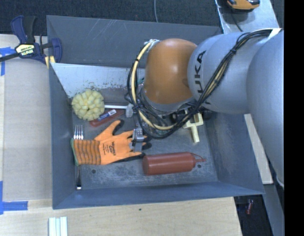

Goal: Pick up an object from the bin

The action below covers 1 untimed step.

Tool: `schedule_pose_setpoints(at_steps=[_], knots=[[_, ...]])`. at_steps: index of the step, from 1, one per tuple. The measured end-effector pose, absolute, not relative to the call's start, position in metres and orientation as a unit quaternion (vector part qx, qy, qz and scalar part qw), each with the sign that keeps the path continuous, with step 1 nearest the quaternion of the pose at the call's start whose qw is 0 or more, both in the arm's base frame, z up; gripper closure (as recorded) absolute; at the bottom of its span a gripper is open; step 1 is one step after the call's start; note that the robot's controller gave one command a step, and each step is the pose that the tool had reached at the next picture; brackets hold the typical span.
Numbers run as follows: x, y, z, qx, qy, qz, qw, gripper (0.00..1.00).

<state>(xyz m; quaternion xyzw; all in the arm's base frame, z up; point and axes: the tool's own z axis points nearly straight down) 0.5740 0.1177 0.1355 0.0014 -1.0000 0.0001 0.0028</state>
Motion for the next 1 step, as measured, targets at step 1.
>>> schedule_pose_setpoints(at_steps=[1], knots=[[0.5762, 0.1171, 0.1401, 0.0, -1.0, 0.0, -0.001, 0.0]])
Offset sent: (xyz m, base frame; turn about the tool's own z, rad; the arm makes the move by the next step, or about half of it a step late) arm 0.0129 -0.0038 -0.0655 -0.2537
